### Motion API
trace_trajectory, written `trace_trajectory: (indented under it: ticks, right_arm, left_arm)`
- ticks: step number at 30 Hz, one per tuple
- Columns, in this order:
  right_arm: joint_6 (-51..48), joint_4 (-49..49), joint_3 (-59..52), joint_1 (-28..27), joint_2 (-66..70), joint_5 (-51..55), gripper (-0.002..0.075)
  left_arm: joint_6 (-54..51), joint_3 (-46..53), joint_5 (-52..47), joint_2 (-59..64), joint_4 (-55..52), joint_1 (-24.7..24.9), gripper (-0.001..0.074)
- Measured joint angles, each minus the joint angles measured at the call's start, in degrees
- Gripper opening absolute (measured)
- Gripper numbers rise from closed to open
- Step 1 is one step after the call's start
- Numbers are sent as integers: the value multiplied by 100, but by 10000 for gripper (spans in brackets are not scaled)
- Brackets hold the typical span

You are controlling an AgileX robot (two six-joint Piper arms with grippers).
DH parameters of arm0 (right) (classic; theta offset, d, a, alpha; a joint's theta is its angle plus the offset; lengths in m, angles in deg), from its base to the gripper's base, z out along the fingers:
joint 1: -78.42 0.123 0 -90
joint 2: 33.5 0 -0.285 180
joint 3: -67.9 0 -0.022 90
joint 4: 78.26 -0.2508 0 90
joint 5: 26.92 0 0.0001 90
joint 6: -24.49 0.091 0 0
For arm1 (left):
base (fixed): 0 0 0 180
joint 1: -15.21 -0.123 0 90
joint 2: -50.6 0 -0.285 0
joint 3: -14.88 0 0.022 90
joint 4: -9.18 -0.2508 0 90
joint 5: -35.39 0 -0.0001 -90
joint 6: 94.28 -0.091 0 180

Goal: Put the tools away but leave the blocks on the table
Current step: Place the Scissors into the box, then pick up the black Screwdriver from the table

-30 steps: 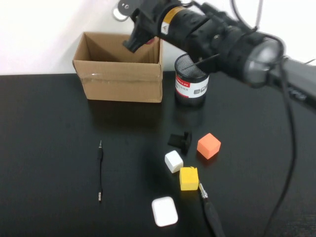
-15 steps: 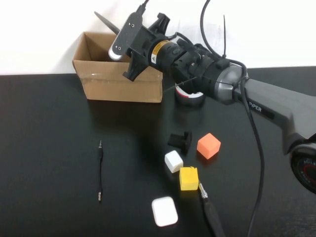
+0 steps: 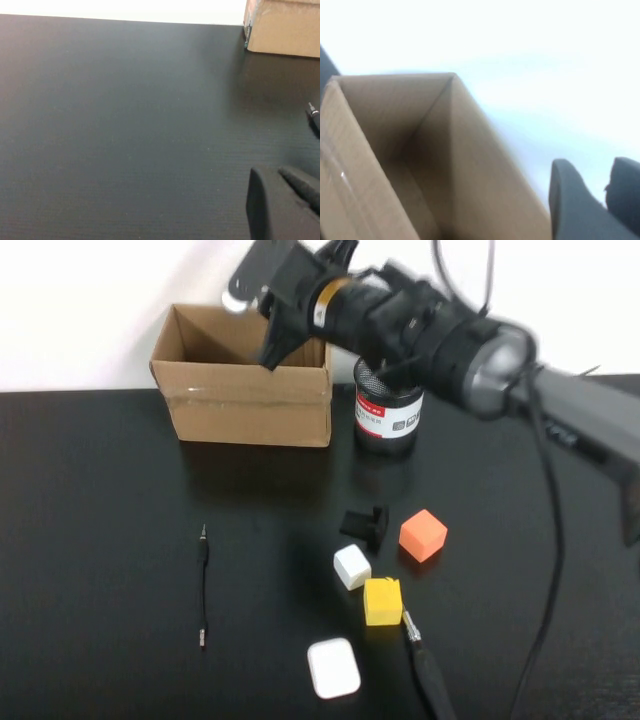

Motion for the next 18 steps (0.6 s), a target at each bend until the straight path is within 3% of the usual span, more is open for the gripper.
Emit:
trace_trajectory:
  ticks: [6,15,18]
  right_arm:
    - [1458,-71,0,0,-976,2310,141]
    - [1865,193,0,0,-2194,4903,141]
    - [1879,-75,-187,0,-2475,5343,141]
  left_arm:
    - [0,0,0,0,0,0,-4]
    - [0,0,0,0,0,0,-4]
    - [0,0,0,0,0,0,-4]
